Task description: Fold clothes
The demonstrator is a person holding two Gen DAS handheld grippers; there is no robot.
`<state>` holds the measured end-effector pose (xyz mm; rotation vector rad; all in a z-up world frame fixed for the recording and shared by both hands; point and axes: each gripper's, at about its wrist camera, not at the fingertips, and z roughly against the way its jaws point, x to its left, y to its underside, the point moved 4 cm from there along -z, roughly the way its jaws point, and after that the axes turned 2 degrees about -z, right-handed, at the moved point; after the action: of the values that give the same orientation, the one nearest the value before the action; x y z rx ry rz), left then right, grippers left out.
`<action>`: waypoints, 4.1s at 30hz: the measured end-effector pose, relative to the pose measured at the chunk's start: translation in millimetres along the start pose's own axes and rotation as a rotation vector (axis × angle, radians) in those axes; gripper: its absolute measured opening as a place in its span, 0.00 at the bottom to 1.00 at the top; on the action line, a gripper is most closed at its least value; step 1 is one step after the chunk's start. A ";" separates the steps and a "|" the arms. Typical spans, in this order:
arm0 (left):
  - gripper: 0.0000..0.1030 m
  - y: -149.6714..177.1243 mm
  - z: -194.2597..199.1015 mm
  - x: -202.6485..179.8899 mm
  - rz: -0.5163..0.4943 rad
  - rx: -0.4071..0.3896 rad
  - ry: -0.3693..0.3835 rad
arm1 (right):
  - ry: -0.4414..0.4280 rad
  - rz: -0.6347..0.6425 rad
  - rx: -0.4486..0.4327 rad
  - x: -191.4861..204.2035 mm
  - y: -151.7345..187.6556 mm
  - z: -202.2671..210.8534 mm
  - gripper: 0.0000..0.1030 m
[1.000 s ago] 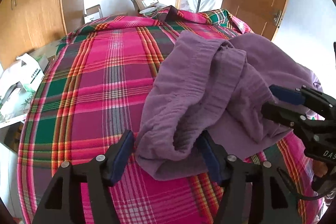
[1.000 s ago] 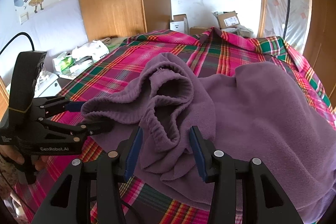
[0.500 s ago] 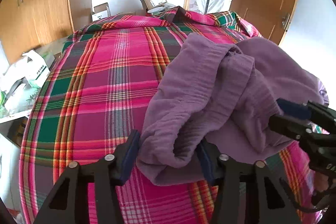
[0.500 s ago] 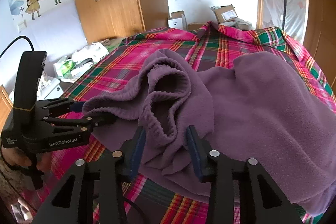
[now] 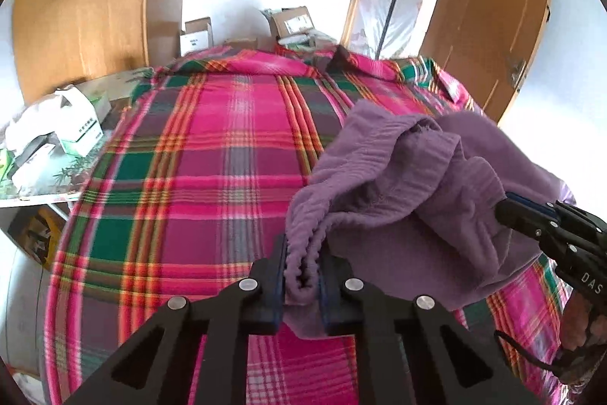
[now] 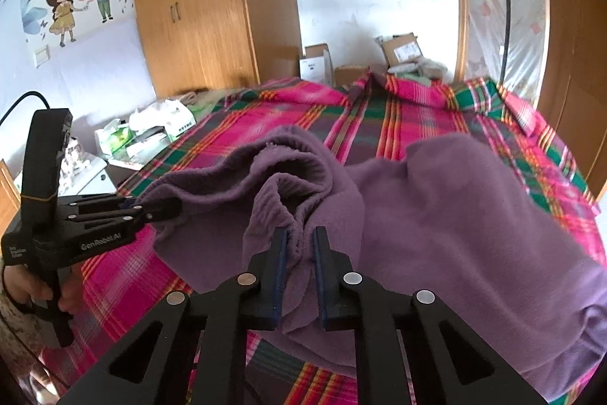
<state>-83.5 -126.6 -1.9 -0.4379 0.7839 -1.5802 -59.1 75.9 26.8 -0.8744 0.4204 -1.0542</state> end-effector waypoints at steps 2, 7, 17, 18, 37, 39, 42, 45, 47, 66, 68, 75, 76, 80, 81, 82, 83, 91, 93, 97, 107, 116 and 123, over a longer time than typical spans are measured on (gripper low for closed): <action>0.12 -1.4 8.2 2.4 0.010 -0.019 -0.003 | 0.006 0.010 -0.022 1.8 -6.5 6.5 0.14; 0.12 -2.6 29.6 8.7 0.034 -0.058 0.003 | 0.024 0.046 -0.080 7.1 -25.5 22.6 0.13; 0.11 11.9 76.7 37.1 0.135 -0.134 -0.022 | -0.004 0.152 -0.155 42.7 -65.6 26.7 0.13; 0.11 14.8 79.7 40.3 0.144 -0.135 -0.025 | -0.008 0.159 -0.158 47.1 -69.1 24.9 0.13; 0.11 59.0 83.2 84.9 0.274 -0.058 -0.070 | -0.037 0.165 -0.067 111.2 -121.8 -94.6 0.13; 0.11 62.3 81.3 87.9 0.286 -0.047 -0.066 | -0.032 0.152 -0.046 113.5 -120.6 -108.9 0.13; 0.11 65.9 78.7 90.3 0.291 -0.031 -0.066 | -0.021 0.134 -0.013 114.2 -117.2 -128.3 0.13; 0.11 67.2 76.3 91.1 0.287 -0.023 -0.068 | -0.014 0.121 0.018 112.0 -111.3 -144.2 0.13; 0.11 68.3 74.5 91.9 0.289 -0.014 -0.068 | -0.007 0.117 0.037 108.7 -107.7 -152.3 0.13; 0.28 56.4 94.7 74.0 0.241 0.004 -0.078 | -0.021 0.094 0.032 60.4 -82.2 -65.4 0.32; 0.32 50.8 104.0 64.5 0.220 -0.033 -0.039 | -0.020 0.081 0.016 45.8 -73.9 -42.2 0.32; 0.36 33.0 115.4 23.3 0.097 -0.061 -0.024 | 0.067 -0.033 -0.046 -21.9 -40.5 35.5 0.49; 0.37 31.9 114.7 18.9 0.092 -0.057 -0.012 | 0.080 -0.044 -0.053 -30.0 -35.8 44.2 0.49; 0.44 31.4 107.7 -0.7 0.066 -0.032 0.026 | 0.148 -0.095 -0.052 -66.2 -11.3 72.9 0.49; 0.45 30.6 104.4 -7.4 0.051 -0.020 0.041 | 0.164 -0.110 -0.046 -74.3 -5.1 77.7 0.49; 0.45 28.6 100.2 -17.4 0.027 -0.010 0.055 | 0.178 -0.124 -0.040 -82.1 1.1 82.2 0.49; 0.46 26.2 95.8 -28.2 0.000 0.000 0.068 | 0.191 -0.137 -0.032 -88.9 7.5 85.2 0.49; 0.48 10.4 48.6 -111.0 -0.107 0.098 0.277 | 0.252 -0.257 0.018 -135.0 50.9 99.9 0.49; 0.48 8.3 36.6 -126.1 -0.111 0.125 0.314 | 0.251 -0.286 0.032 -143.9 60.5 101.7 0.49; 0.48 0.1 16.4 -150.2 -0.108 0.154 0.390 | 0.225 -0.343 0.032 -157.3 72.2 105.0 0.49; 0.48 -13.3 -15.2 -168.9 -0.050 0.214 0.462 | 0.114 -0.585 0.000 -201.2 78.3 101.7 0.49; 0.48 -18.4 -40.2 -170.4 0.060 0.291 0.516 | -0.023 -0.668 0.051 -210.2 74.1 66.6 0.48; 0.48 -21.4 -59.3 -159.8 0.176 0.345 0.528 | -0.069 -0.656 0.072 -205.3 67.6 49.4 0.13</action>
<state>-111.5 42.9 -3.0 0.3069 0.8907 -1.6396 -81.0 292.3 -16.7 -1.0077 0.0243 -1.6209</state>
